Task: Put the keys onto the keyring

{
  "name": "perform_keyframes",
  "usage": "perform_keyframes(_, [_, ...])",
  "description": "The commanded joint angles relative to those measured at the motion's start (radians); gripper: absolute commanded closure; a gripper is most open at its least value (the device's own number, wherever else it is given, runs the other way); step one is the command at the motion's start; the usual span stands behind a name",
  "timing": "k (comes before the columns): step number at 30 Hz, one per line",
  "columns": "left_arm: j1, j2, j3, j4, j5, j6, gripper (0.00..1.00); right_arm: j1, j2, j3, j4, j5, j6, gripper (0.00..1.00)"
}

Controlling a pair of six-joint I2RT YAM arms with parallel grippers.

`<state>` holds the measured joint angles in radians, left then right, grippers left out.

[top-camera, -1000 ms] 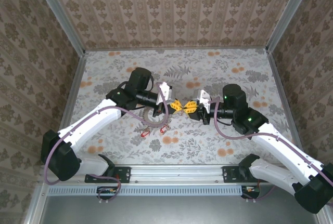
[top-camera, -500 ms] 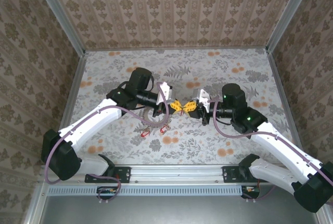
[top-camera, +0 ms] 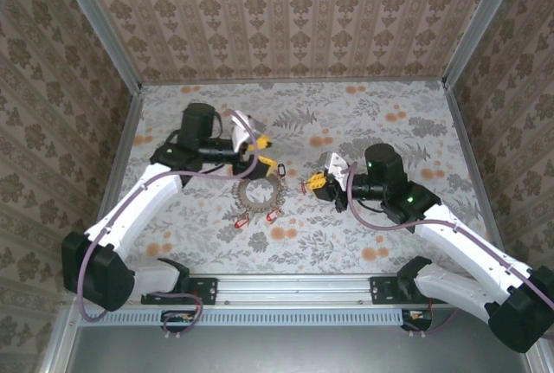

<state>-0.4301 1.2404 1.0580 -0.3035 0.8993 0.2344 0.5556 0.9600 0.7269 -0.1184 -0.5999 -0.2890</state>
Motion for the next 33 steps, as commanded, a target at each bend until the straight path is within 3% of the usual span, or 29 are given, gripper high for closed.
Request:
perform_keyframes(1, [0.088, -0.029, -0.051, -0.041, -0.173, -0.267, 0.34, 0.006, -0.03, -0.026, -0.032, 0.11, -0.02, 1.0])
perform_keyframes(3, [0.107, -0.026, -0.058, -0.122, -0.36, -0.344, 0.31, 0.007, -0.04, -0.033, -0.055, 0.156, -0.035, 1.0])
perform_keyframes(8, [0.114, 0.052, -0.07, -0.282, -0.609, -0.488, 0.36, 0.009, -0.041, -0.034, -0.141, 0.229, -0.125, 1.0])
perform_keyframes(16, [0.113, 0.262, -0.029, -0.397, -0.664, -0.61, 0.54, 0.009, -0.01, -0.024, -0.128, 0.204, -0.142, 1.0])
perform_keyframes(20, [0.092, 0.296, -0.037, -0.425, -0.606, -0.73, 0.55, 0.01, -0.002, -0.023, -0.136, 0.205, -0.158, 1.0])
perform_keyframes(25, [-0.017, 0.323, -0.048, -0.421, -0.602, -0.809, 0.56, 0.013, 0.031, -0.023, -0.121, 0.2, -0.156, 1.0])
perform_keyframes(28, [-0.074, 0.332, -0.023, -0.412, -0.563, -0.701, 0.55, 0.017, 0.047, -0.021, -0.129, 0.21, -0.152, 1.0])
perform_keyframes(33, [-0.089, 0.298, 0.041, -0.422, -0.419, -0.261, 0.55, 0.018, 0.066, -0.034, -0.121, 0.237, -0.119, 1.0])
